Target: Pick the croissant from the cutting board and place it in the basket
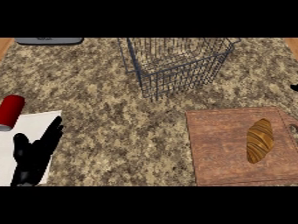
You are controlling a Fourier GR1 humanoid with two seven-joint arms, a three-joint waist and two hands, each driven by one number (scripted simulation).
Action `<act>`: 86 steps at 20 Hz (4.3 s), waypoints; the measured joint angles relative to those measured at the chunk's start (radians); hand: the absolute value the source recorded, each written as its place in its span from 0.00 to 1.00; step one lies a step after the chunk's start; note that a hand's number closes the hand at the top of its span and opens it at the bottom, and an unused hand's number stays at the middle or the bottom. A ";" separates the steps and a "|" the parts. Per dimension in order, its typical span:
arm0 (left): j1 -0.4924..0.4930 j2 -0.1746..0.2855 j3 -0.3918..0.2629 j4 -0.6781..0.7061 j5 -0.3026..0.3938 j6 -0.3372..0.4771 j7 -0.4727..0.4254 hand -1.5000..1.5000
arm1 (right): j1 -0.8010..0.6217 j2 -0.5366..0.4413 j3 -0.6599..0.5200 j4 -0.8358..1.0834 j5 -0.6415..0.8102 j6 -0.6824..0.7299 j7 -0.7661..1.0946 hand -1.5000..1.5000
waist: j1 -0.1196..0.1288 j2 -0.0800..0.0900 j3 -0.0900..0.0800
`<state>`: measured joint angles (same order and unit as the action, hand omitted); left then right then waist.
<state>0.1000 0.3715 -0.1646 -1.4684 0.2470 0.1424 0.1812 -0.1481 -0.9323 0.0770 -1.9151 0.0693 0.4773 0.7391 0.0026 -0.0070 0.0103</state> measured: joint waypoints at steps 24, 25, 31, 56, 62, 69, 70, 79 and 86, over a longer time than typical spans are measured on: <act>-0.001 -0.041 0.035 0.007 -0.041 -0.029 0.007 0.50 | 0.032 0.232 0.099 0.236 0.357 -0.123 -0.241 0.00 | 0.004 -0.002 0.003; 0.000 -0.038 0.038 0.005 -0.037 -0.037 0.012 0.50 | 0.034 0.240 0.104 0.239 0.366 -0.124 -0.240 0.00 | 0.003 -0.002 0.003; 0.001 -0.043 0.047 0.001 -0.046 -0.042 0.022 0.50 | 0.009 0.269 0.131 0.292 0.404 -0.081 -0.216 0.00 | 0.003 -0.002 0.003; 0.012 -0.091 0.066 -0.016 -0.108 -0.046 0.033 0.50 | 0.005 0.342 0.171 0.467 0.658 -0.206 -0.423 1.00 | 0.000 -0.007 -0.003; 0.013 -0.093 0.078 -0.011 -0.109 -0.060 0.033 0.50 | 0.005 0.358 0.186 0.466 0.716 -0.235 -0.451 1.00 | -0.001 -0.009 -0.005; -0.024 -0.087 0.068 -0.009 -0.108 -0.086 0.044 0.50 | -0.117 0.673 0.532 0.356 0.900 -0.182 -0.267 1.00 | 0.051 -0.001 -0.009; -0.027 -0.089 0.067 -0.004 -0.109 -0.086 0.043 0.50 | -0.135 0.728 0.580 0.352 0.925 -0.181 -0.229 1.00 | 0.052 -0.001 -0.008; -0.026 -0.099 0.066 -0.008 -0.112 -0.078 0.063 0.50 | -0.191 0.909 0.736 0.154 0.774 -0.528 -0.002 1.00 | 0.043 0.002 0.002; -0.011 -0.097 0.077 -0.012 -0.113 -0.077 0.058 0.50 | -0.444 0.927 0.705 0.039 0.728 -0.712 0.236 1.00 | 0.031 -0.004 -0.001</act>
<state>0.0892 0.2745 -0.0872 -1.4804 0.1344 0.0650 0.2392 -0.5917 -0.0055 0.7823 -1.8758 0.7974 -0.2347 0.9746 0.0337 -0.0107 0.0092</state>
